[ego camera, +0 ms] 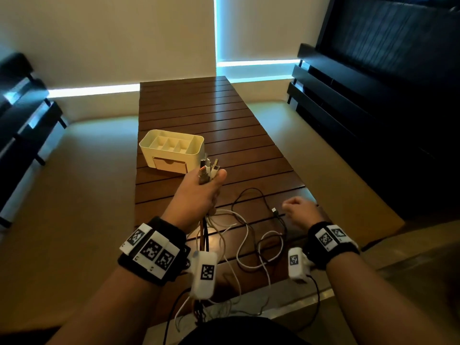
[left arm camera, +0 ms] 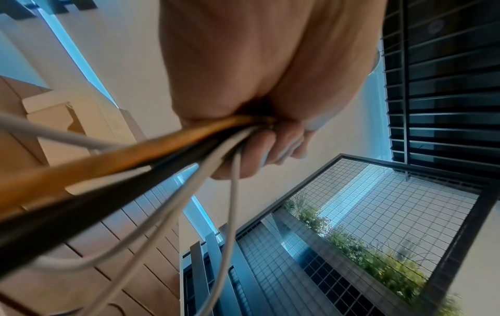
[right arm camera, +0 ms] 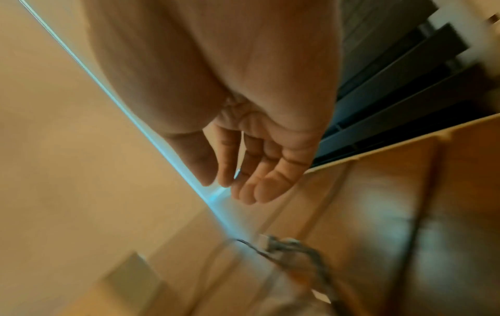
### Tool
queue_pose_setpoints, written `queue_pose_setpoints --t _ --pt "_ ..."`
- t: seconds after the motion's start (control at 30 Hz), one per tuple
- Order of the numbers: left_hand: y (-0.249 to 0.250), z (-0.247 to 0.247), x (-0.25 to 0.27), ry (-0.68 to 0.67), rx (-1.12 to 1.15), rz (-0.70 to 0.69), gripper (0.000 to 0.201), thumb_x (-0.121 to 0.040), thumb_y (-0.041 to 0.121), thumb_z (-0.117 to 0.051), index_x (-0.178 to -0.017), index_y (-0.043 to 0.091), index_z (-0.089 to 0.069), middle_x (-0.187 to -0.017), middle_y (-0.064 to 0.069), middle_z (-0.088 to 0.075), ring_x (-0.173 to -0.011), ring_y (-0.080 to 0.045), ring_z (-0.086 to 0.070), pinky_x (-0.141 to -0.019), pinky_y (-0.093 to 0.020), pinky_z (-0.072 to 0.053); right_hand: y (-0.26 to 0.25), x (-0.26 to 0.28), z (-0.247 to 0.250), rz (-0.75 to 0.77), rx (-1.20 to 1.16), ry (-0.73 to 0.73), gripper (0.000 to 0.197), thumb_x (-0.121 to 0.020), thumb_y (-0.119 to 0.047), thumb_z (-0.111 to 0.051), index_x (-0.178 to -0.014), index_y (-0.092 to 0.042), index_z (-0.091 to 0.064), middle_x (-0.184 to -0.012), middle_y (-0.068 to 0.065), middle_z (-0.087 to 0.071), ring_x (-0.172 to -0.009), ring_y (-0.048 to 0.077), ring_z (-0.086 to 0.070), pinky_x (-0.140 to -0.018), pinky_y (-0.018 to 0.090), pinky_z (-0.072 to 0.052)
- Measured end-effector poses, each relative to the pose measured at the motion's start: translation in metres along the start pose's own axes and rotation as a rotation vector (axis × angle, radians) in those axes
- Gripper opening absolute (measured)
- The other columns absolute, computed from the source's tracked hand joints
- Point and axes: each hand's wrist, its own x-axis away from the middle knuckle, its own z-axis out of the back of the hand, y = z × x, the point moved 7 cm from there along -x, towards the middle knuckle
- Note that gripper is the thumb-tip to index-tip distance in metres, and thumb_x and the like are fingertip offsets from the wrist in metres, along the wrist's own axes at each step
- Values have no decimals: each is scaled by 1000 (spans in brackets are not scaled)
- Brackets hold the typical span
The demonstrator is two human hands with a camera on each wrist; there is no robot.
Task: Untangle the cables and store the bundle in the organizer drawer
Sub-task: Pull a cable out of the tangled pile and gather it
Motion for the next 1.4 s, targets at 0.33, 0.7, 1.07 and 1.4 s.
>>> queue_pose_setpoints --t 0.33,0.7,1.07,1.4 --pt "-2 -7 -4 40 6 22 30 -102 31 -53 -76 19 -43 -55 5 -33 -47 -12 -27 -46 -26 -23 64 -24 -22 -84 155 -128 9 -89 -18 -72 -90 -14 -63 -92 9 -69 -85 23 -65 -82 42 -56" --pt "0 -11 -6 65 14 27 24 -102 30 -53 -87 14 -45 -55 3 -33 -47 -13 -26 -46 -27 -22 31 -28 -18 29 152 -149 14 -87 -19 -74 -92 -11 -64 -81 5 -64 -67 16 -58 -58 30 -46" --pt "-3 -11 -10 91 24 29 26 -101 31 -54 -87 13 -44 -54 2 -32 -47 -16 -24 -47 -29 -21 31 -27 -11 -2 -74 -145 21 -98 -28 -60 -91 -8 -64 -79 8 -62 -65 17 -56 -52 25 -46" --pt "-2 -10 -10 100 27 18 21 -101 31 -55 -99 11 -49 -55 1 -33 -46 -13 -26 -44 -26 -24 32 -24 -25 -142 -421 -311 9 -95 -4 -59 -101 0 -64 -80 9 -62 -68 17 -56 -58 26 -46"
